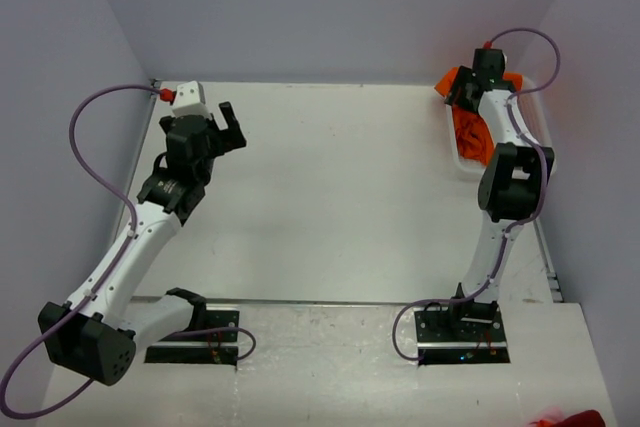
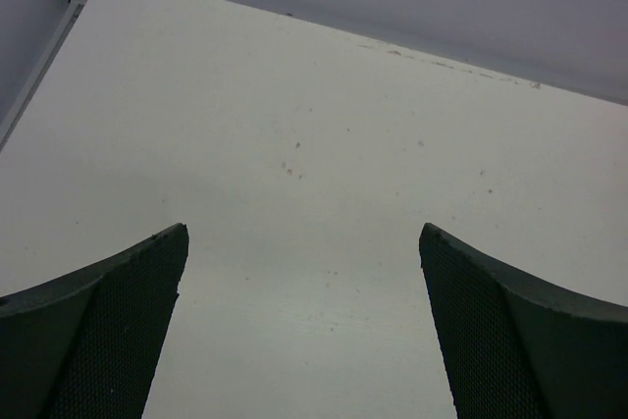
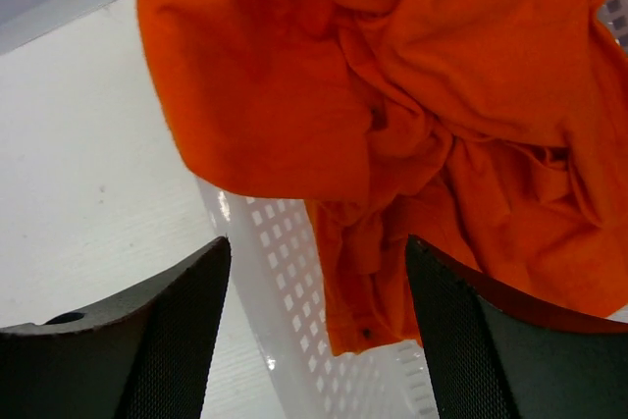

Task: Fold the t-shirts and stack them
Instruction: Grab crumpled tshirt from bin with the right arm

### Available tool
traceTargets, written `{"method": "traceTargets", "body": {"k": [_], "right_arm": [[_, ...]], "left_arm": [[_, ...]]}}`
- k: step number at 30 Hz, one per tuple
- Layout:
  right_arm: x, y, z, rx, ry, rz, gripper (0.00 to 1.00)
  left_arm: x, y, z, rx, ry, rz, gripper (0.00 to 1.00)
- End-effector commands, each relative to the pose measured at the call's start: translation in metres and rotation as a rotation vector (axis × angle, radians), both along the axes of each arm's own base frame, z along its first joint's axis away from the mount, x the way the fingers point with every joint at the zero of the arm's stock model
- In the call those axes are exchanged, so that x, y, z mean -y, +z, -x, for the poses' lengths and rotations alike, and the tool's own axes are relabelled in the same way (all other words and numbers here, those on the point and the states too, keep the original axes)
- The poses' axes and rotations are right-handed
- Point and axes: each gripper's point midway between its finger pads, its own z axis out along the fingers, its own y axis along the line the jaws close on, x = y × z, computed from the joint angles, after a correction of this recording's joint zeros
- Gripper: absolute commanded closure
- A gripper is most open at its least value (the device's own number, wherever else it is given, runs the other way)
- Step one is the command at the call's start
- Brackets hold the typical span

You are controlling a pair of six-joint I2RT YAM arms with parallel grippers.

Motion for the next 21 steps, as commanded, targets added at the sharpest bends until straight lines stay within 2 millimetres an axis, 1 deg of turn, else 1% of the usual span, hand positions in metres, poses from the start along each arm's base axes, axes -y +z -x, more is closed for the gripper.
{"method": "traceTargets", "body": {"k": [1,2,4,5,7,9,12,13,15,16,18,19,21], "right_arm": [[0.025,0.013,0.013,-0.009,-0.061,0.072,0.27],[0.032,0.010,0.017,-0.025,-0.076,0.066,0.27],[0.038,0.005,0.020,-0.046,-0.095,0.066,0.27],[0.040,0.001,0.025,-0.071,-0.102,0.067,0.27],[0.046,-0.006,0.027,-0.094,-0.122,0.074,0.27],[0.046,-0.014,0.031,-0.122,-0.125,0.066,0.27],[0.044,-0.023,0.034,-0.156,-0.117,0.041,0.27],[0.044,-0.032,0.035,-0.177,-0.119,0.039,0.27],[0.040,-0.041,0.036,-0.194,-0.100,0.022,0.27],[0.039,-0.049,0.037,-0.216,-0.093,0.013,0.28],[0.037,-0.055,0.038,-0.239,-0.091,0.001,0.28],[0.037,-0.062,0.040,-0.258,-0.093,-0.003,0.28],[0.037,-0.065,0.039,-0.266,-0.099,-0.004,0.32]], "left_arm": [[0.008,0.032,0.002,0.077,-0.059,-0.006,0.00],[0.008,0.032,0.003,0.077,-0.060,-0.009,0.00],[0.008,0.031,0.004,0.075,-0.063,-0.015,0.00],[0.009,0.032,0.004,0.076,-0.069,-0.014,0.00],[0.013,0.033,0.005,0.080,-0.087,-0.002,0.00],[0.015,0.035,0.005,0.084,-0.095,0.004,0.00],[0.017,0.043,0.006,0.095,-0.103,0.014,0.00],[0.016,0.048,0.007,0.103,-0.103,0.017,0.00],[0.017,0.049,0.008,0.102,-0.108,0.015,0.00],[0.017,0.052,0.008,0.108,-0.108,0.017,0.00],[0.017,0.053,0.009,0.107,-0.110,0.020,0.00],[0.017,0.051,0.010,0.102,-0.113,0.021,0.00],[0.018,0.051,0.011,0.102,-0.120,0.024,0.00]]}}
